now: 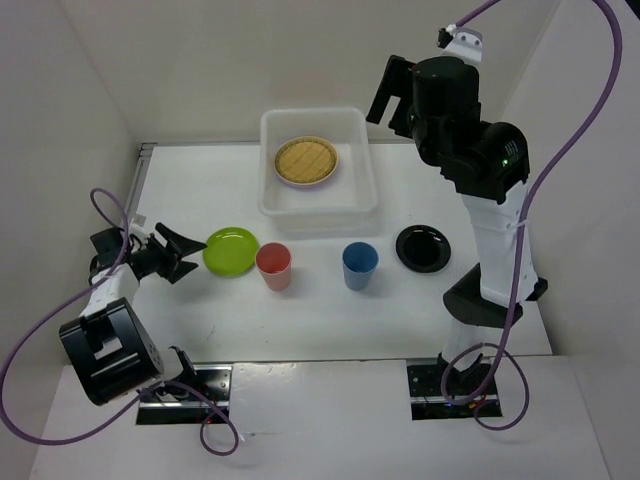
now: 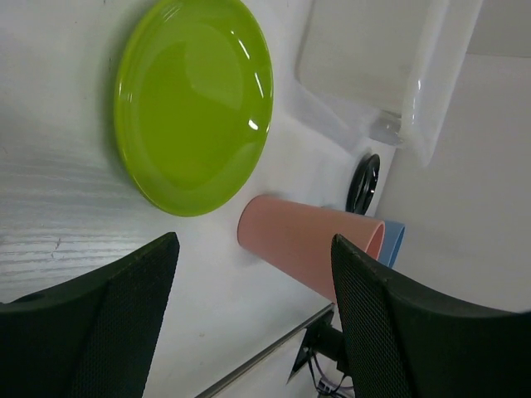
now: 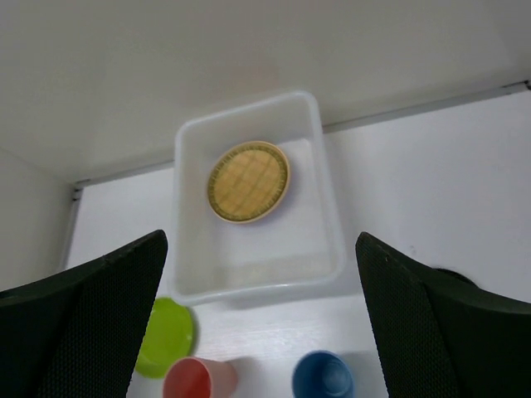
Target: Place the mixed dishes into the plastic bin
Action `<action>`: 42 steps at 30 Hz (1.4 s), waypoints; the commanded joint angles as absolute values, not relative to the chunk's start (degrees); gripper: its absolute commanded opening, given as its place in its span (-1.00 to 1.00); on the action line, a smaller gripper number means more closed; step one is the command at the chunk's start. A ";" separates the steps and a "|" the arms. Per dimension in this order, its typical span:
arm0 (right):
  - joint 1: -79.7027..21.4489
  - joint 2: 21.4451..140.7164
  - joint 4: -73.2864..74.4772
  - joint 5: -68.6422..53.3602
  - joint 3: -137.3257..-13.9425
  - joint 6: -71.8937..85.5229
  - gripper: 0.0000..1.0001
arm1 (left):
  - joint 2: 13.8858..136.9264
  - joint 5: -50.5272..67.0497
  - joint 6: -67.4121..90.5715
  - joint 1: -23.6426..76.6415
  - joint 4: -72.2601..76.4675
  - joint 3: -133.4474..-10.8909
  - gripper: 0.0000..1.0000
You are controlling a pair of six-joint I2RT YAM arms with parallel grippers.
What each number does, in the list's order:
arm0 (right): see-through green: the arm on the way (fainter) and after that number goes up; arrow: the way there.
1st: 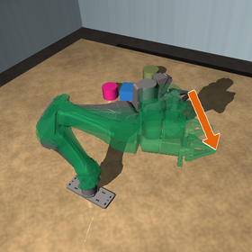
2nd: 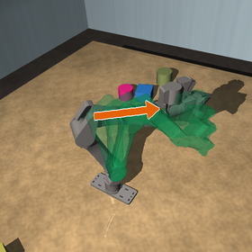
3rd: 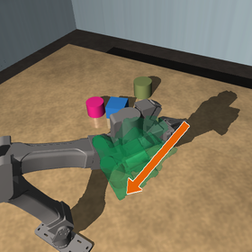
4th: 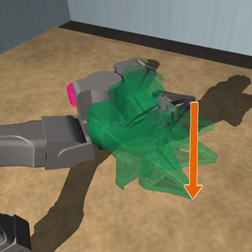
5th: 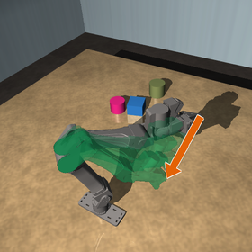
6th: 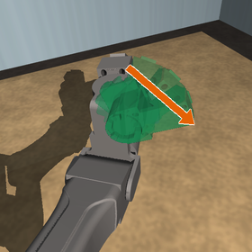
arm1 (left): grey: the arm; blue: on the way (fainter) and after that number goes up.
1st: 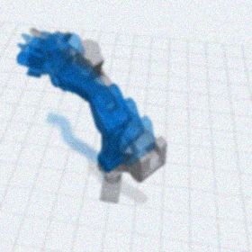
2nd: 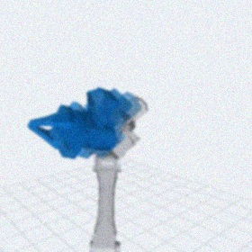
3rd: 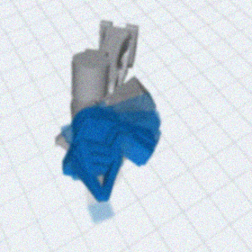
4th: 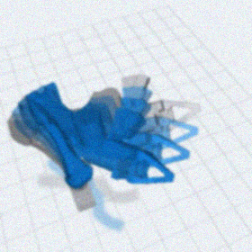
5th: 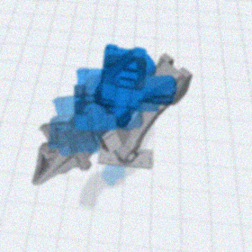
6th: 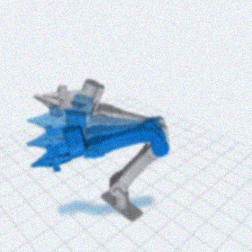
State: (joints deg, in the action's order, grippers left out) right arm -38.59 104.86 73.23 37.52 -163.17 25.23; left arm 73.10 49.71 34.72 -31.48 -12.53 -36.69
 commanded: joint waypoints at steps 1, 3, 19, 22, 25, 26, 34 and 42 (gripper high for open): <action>-38.58 96.96 74.53 42.70 -157.78 26.19 0.97 | 73.39 49.32 32.07 -31.64 -12.83 -37.62 0.61; -38.58 93.28 74.53 44.64 -152.25 26.80 0.97 | 75.67 46.43 32.08 -31.64 -12.83 -37.62 0.61; -21.36 66.17 38.67 14.86 -96.69 22.15 0.97 | 85.77 34.82 34.45 -26.37 -10.99 -41.40 0.42; -20.83 66.18 37.27 13.45 -95.02 22.15 0.97 | 87.00 33.05 36.03 -23.56 -8.44 -41.40 0.39; -20.30 65.66 36.65 13.45 -94.31 21.01 0.97 | 88.15 30.77 38.22 -20.92 -7.12 -40.79 0.36; -19.78 65.65 36.65 13.45 -94.31 21.01 0.97 | 88.15 29.37 38.23 -20.31 -5.64 -40.26 0.36; -18.72 65.13 37.18 14.06 -93.78 19.95 0.97 | 95.18 28.74 42.36 -16.27 1.66 -38.16 0.06; -18.72 64.60 38.23 15.21 -94.92 19.42 0.97 | 95.19 27.95 44.12 -15.73 4.22 -37.62 -0.62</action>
